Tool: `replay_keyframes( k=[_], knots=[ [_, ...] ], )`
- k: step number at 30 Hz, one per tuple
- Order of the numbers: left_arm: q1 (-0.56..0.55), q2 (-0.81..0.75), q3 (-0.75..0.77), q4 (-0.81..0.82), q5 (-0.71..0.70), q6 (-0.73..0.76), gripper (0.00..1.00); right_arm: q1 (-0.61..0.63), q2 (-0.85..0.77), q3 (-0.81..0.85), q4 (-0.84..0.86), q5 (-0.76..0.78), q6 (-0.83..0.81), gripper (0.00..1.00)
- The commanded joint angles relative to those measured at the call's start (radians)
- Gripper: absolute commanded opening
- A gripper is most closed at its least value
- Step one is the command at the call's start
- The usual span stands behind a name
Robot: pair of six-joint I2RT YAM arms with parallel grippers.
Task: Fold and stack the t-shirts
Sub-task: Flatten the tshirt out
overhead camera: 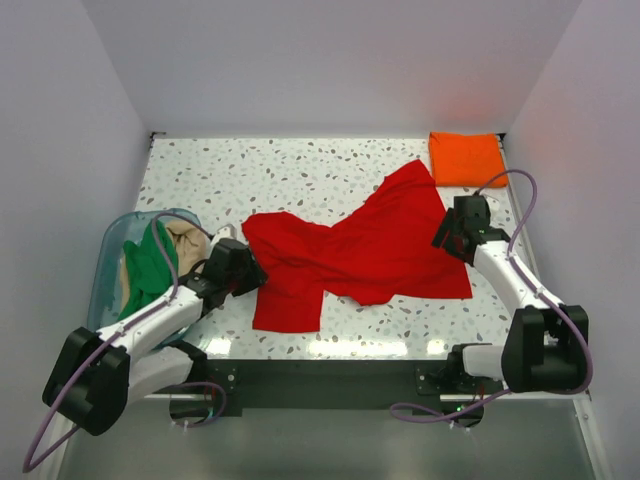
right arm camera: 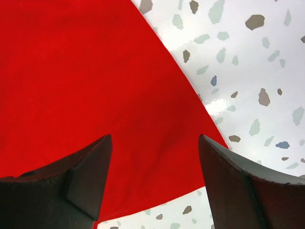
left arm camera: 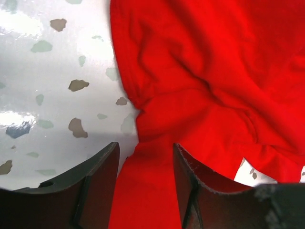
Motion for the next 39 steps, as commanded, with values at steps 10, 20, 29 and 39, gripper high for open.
replay_keyframes(
  k=[10, 20, 29, 39],
  knots=[
    [-0.006, 0.064, -0.034, 0.185, 0.048, 0.002, 0.46, -0.140, 0.017, -0.094, 0.007, -0.124, 0.090, 0.75],
    [-0.005, 0.047, -0.047, 0.195, 0.056, 0.027, 0.36, -0.160, -0.062, -0.134, -0.083, -0.138, 0.168, 0.76],
    [-0.005, 0.024, -0.042, 0.214, 0.072, 0.028, 0.21, -0.158, -0.081, -0.114, -0.200, -0.095, 0.214, 0.77],
    [-0.005, -0.037, -0.028, 0.123, 0.030, 0.048, 0.34, -0.160, 0.016, -0.149, -0.152, -0.105, 0.266, 0.75]
  ],
)
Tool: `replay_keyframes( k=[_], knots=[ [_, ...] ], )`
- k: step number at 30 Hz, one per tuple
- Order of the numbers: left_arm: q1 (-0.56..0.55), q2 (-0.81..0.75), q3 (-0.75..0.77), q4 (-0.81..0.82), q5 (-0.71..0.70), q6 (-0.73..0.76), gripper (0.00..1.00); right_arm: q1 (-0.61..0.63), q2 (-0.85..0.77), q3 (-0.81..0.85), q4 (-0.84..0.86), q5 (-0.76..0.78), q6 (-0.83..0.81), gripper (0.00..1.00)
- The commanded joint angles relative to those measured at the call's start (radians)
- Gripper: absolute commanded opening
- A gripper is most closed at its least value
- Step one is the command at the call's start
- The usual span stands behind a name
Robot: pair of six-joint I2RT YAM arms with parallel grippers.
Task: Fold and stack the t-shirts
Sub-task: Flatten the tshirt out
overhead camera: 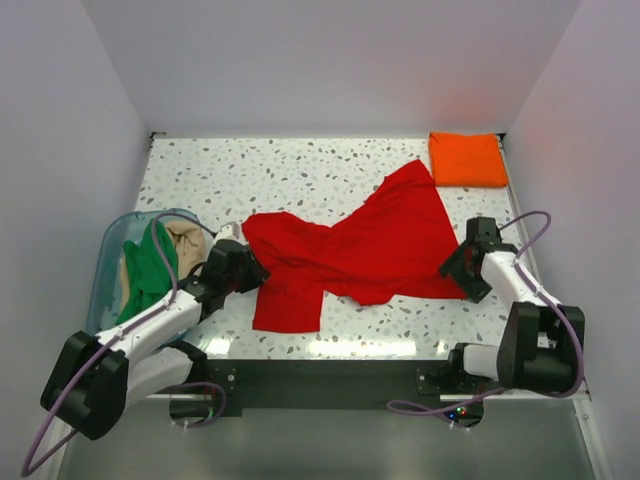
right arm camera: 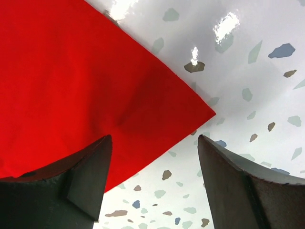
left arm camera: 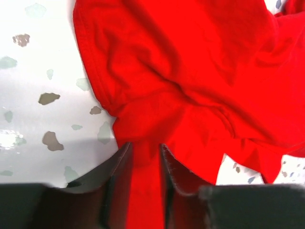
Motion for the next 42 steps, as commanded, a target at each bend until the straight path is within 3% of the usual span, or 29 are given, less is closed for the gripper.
replay_keyframes(
  k=[1, 4, 7, 11, 14, 19, 25, 32, 42],
  knots=[
    [-0.002, -0.044, 0.005, -0.026, -0.035, 0.024, 0.43, -0.003, 0.037, -0.024, 0.033, 0.008, 0.039, 0.75],
    [-0.002, -0.060, -0.016, -0.032, -0.040, 0.023, 0.54, -0.002, 0.089, -0.030, 0.073, 0.000, 0.040, 0.74],
    [-0.002, -0.052, -0.036, -0.012, -0.031, 0.027, 0.59, -0.005, 0.140, -0.031, 0.110, -0.015, 0.034, 0.61],
    [-0.002, 0.003, -0.051, 0.028, -0.017, 0.024, 0.60, -0.005, 0.174, -0.030, 0.139, -0.031, 0.024, 0.37],
    [-0.002, 0.035, -0.062, 0.054, -0.009, 0.018, 0.60, -0.005, 0.174, -0.027, 0.147, -0.040, 0.014, 0.26],
    [-0.003, 0.069, -0.073, 0.138, 0.032, 0.004, 0.59, -0.005, 0.151, -0.024, 0.154, -0.064, -0.001, 0.15],
    [-0.003, 0.098, -0.085, 0.227, 0.092, -0.016, 0.41, -0.005, 0.122, -0.008, 0.153, -0.103, -0.039, 0.00],
    [-0.003, 0.042, -0.065, 0.236, 0.115, -0.027, 0.00, -0.005, 0.024, 0.011, 0.133, -0.141, -0.093, 0.00],
    [0.000, -0.219, 0.171, -0.099, -0.026, 0.015, 0.00, -0.003, -0.186, 0.120, 0.027, -0.161, -0.177, 0.00]
  ],
)
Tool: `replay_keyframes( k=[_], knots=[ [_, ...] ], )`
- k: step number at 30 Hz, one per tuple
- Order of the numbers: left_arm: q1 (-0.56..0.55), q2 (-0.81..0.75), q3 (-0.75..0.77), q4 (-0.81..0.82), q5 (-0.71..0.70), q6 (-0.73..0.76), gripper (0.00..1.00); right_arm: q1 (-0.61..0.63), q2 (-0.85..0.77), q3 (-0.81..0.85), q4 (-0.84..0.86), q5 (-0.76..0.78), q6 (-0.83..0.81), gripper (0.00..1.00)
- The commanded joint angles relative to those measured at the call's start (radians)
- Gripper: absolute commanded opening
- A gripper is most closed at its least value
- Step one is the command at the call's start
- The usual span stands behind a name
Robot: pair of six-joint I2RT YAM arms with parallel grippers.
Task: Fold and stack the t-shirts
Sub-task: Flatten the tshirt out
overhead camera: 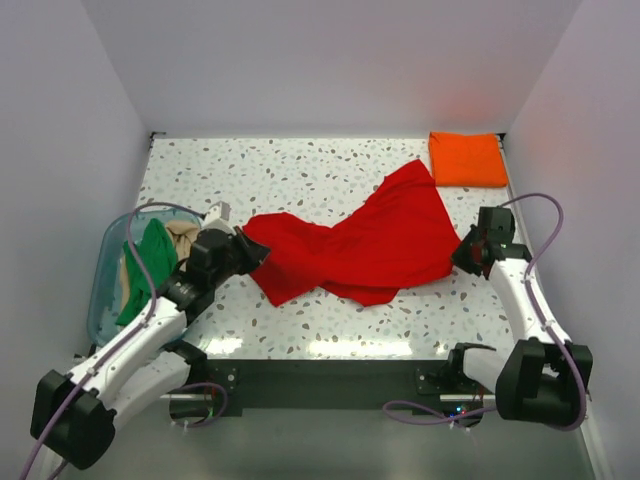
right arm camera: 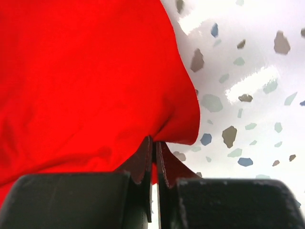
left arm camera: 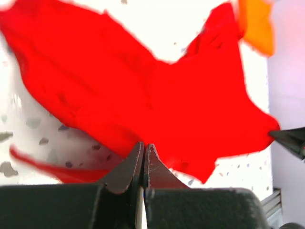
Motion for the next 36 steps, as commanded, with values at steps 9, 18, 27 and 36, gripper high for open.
replay_keyframes(
  k=[9, 18, 27, 36],
  knots=[
    [-0.002, -0.179, 0.471, -0.342, -0.189, 0.114, 0.00, 0.000, -0.176, 0.342, -0.173, -0.044, -0.076, 0.00],
    [-0.002, -0.155, 0.840, -0.434, -0.225, 0.187, 0.00, 0.000, -0.196, 0.699, -0.265, -0.111, -0.041, 0.00],
    [-0.002, -0.152, 0.916, -0.448, -0.211, 0.204, 0.00, 0.000, -0.211, 0.738, -0.239, -0.177, 0.017, 0.00],
    [-0.002, -0.118, 0.994, -0.446, -0.235, 0.215, 0.00, 0.000, -0.196, 0.781, -0.226, -0.188, 0.001, 0.00]
  ],
)
